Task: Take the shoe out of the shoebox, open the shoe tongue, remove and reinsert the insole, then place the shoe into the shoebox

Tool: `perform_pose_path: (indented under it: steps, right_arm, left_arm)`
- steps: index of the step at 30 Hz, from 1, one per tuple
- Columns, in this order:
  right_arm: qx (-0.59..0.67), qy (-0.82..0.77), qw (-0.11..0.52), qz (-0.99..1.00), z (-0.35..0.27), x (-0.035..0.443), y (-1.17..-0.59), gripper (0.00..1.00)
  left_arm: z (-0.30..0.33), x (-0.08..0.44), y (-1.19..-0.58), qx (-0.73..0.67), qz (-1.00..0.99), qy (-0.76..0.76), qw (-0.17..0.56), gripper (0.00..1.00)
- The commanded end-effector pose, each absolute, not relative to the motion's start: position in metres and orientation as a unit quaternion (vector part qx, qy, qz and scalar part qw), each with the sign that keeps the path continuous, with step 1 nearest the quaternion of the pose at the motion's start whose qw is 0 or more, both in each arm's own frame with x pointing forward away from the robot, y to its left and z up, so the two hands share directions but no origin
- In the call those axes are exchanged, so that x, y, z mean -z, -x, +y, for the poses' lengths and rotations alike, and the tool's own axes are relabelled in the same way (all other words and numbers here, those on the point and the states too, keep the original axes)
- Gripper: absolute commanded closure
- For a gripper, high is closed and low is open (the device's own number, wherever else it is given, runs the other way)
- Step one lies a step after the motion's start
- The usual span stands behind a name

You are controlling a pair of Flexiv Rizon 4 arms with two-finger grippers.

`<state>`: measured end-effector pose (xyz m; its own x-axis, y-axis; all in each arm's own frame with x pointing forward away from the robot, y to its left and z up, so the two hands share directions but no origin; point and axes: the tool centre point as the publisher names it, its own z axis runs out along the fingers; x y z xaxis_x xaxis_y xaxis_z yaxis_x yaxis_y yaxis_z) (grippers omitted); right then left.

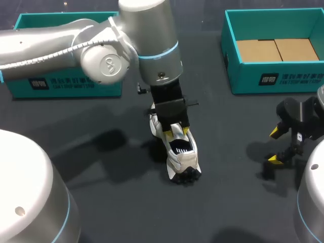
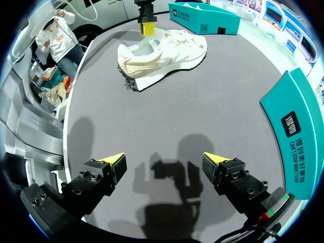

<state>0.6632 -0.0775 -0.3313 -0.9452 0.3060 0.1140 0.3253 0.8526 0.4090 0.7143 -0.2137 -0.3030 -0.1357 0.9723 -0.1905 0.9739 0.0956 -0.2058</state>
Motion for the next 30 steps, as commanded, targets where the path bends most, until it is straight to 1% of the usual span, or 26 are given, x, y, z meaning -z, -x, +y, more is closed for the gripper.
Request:
perform_pose_path:
  steps: [1, 2, 5, 6, 15, 16, 17, 19, 20, 22, 30]
  right_arm:
    - [0.215, 0.165, 0.021, -0.962, -0.077, 0.332, -0.662, 0.0]
    - [0.215, 0.165, 0.021, -0.962, -0.077, 0.332, -0.662, 0.0]
    - [0.215, 0.165, 0.021, -0.962, -0.077, 0.332, -0.662, 0.0]
    - [0.215, 0.165, 0.021, -0.962, -0.077, 0.332, -0.662, 0.0]
    - [0.215, 0.165, 0.021, -0.962, -0.077, 0.332, -0.662, 0.0]
    - [0.215, 0.165, 0.021, -0.962, -0.077, 0.332, -0.662, 0.0]
    - [0.215, 0.165, 0.021, -0.962, -0.077, 0.332, -0.662, 0.0]
    - [0.215, 0.165, 0.021, -0.962, -0.077, 0.332, -0.662, 0.0]
    - [0.215, 0.165, 0.021, -0.962, -0.077, 0.332, -0.662, 0.0]
    - [0.215, 0.165, 0.021, -0.962, -0.077, 0.332, -0.662, 0.0]
    - [0.215, 0.165, 0.021, -0.962, -0.077, 0.332, -0.662, 0.0]
  left_arm:
    - [-0.198, 0.264, -0.695, 0.125, 0.774, -0.62, 0.021, 0.13]
    - [-0.201, 0.262, -0.692, 0.125, 0.787, -0.604, 0.012, 0.0]
    - [-0.207, 0.259, -0.684, 0.07, 0.819, -0.57, -0.023, 0.0]
    - [-0.208, 0.255, -0.682, 0.028, 0.818, -0.575, -0.012, 0.0]
    - [-0.208, 0.255, -0.682, 0.028, 0.818, -0.575, -0.012, 0.0]
    - [-0.208, 0.259, -0.681, 0.039, 0.84, -0.541, -0.017, 0.0]
    - [-0.209, 0.261, -0.68, 0.057, 0.857, -0.51, -0.052, 0.0]
    - [-0.207, 0.264, -0.671, 0.08, 0.887, -0.452, -0.059, 0.0]
    - [-0.208, 0.264, -0.666, 0.08, 0.915, -0.387, -0.084, 0.0]
    - [-0.207, 0.262, -0.657, 0.053, 0.966, -0.241, -0.079, 0.0]
    - [-0.207, 0.262, -0.657, 0.053, 0.966, -0.241, -0.079, 0.0]
